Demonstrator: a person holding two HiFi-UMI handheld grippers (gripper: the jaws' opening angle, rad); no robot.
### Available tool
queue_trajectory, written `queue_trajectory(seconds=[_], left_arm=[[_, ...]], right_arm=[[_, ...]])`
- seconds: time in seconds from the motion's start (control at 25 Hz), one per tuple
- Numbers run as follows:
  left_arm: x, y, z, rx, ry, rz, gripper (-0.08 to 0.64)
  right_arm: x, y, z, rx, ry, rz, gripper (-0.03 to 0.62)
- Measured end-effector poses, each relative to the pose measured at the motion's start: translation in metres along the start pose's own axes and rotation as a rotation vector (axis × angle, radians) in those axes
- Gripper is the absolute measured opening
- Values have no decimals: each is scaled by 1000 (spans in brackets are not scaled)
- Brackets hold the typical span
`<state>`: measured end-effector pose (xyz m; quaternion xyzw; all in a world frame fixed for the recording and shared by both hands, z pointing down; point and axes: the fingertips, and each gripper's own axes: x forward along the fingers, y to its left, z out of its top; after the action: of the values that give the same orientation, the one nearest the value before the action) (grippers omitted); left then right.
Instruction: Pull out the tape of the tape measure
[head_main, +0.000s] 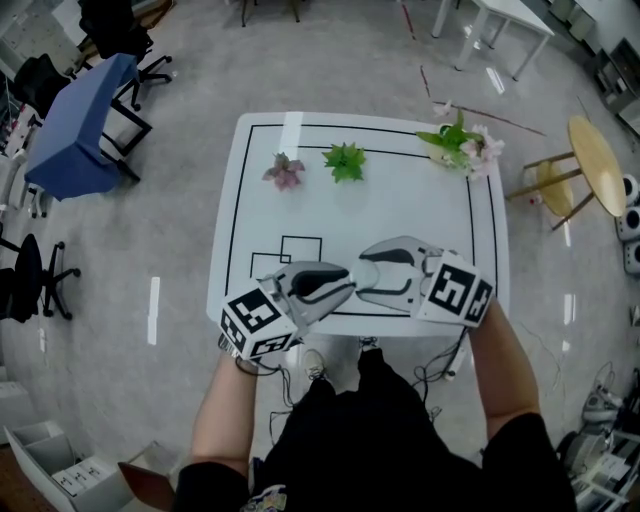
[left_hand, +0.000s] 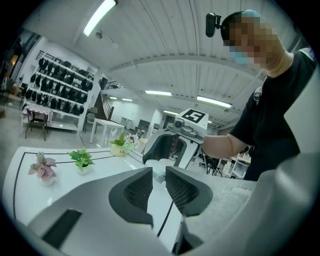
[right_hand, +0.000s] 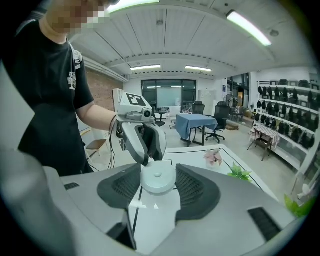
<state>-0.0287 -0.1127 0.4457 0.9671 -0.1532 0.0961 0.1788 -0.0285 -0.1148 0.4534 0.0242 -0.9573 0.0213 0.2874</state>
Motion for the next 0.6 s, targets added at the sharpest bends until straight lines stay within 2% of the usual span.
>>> queue_trajectory(seconds=[0.28, 0.36, 0.6], left_arm=[[-7, 0, 1, 56, 7, 61, 40], [-9, 3, -1, 70, 17, 87, 5], [-14, 6, 0, 75, 15, 110, 5]], right_arm=[[2, -1, 2, 25, 0, -21, 218], [3, -1, 3, 43, -13, -28, 218], [5, -2, 7, 57, -27, -44, 218]])
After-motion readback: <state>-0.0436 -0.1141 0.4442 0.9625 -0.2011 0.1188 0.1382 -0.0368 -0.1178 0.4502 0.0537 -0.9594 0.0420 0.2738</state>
